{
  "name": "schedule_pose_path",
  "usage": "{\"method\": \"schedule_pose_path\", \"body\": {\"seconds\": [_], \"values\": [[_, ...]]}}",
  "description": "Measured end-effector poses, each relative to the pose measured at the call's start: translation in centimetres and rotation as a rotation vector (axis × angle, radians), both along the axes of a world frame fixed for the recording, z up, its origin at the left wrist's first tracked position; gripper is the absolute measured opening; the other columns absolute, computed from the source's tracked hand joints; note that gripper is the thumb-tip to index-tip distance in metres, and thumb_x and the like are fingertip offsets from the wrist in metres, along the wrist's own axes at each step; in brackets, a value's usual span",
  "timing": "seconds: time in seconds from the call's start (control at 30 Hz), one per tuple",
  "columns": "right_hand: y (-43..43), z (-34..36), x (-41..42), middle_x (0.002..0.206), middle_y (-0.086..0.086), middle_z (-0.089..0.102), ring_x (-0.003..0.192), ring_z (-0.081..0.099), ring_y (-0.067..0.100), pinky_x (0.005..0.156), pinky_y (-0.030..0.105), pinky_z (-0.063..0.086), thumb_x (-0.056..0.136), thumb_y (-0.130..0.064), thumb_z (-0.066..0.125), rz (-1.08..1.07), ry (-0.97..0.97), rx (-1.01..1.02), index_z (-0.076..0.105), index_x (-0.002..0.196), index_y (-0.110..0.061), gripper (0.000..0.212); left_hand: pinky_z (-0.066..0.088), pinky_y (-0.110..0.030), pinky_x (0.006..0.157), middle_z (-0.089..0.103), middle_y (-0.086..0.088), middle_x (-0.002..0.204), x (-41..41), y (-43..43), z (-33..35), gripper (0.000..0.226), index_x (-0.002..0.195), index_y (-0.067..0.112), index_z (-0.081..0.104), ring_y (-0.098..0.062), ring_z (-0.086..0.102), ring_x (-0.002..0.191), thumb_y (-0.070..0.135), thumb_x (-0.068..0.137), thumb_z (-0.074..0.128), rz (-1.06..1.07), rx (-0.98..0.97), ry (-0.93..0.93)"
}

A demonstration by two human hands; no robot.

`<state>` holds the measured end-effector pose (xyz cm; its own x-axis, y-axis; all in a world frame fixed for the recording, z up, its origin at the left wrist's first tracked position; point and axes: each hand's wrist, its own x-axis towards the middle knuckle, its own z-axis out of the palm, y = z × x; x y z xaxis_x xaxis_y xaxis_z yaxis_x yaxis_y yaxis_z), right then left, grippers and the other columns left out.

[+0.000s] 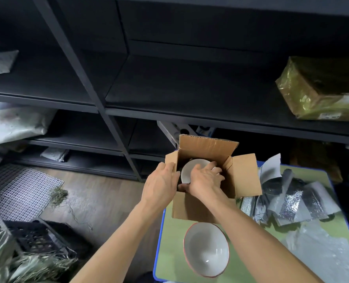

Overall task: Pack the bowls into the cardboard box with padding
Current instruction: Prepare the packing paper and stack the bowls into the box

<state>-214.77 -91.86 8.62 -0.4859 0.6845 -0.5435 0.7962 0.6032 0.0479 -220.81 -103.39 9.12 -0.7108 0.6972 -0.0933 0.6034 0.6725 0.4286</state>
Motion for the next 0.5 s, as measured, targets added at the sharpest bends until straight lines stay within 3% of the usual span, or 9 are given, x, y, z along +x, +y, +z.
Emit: {"method": "schedule_pose_path", "body": {"seconds": [0.13,0.37,0.5], "values": [[0.2,-0.3,-0.8,0.156,0.035,0.011,0.139,0.023,0.054,0.110,0.058,0.032,0.079,-0.064,0.070,-0.022,-0.042,0.012,0.028,0.151,-0.012,0.098,0.036,-0.027,0.068,0.056,-0.003,0.105,0.1,-0.2,-0.6,0.026,0.123,0.014,0.051,-0.014,0.045,0.077,0.028,0.102,0.049,-0.023,0.009,-0.034],[0.9,-1.3,0.1,0.143,0.023,0.031,0.126,0.038,0.041,0.099,0.048,0.043,0.070,-0.074,0.068,-0.021,0.030,0.039,0.039,0.142,-0.016,0.097,0.050,-0.031,0.072,0.056,-0.002,0.099,0.5,-0.2,-1.0,0.032,0.132,0.016,0.050,-0.017,0.056,0.080,0.026,0.102,0.051,-0.009,0.049,-0.092],[0.8,-1.3,0.5,0.138,0.020,0.035,0.121,0.041,0.037,0.096,0.045,0.046,0.070,-0.076,0.067,-0.007,0.079,0.052,0.042,0.138,-0.017,0.093,0.048,-0.028,0.073,0.057,-0.002,0.101,0.4,-0.3,-1.0,0.030,0.131,0.017,0.050,-0.016,0.056,0.082,0.028,0.103,0.049,0.004,0.055,-0.115]]}}
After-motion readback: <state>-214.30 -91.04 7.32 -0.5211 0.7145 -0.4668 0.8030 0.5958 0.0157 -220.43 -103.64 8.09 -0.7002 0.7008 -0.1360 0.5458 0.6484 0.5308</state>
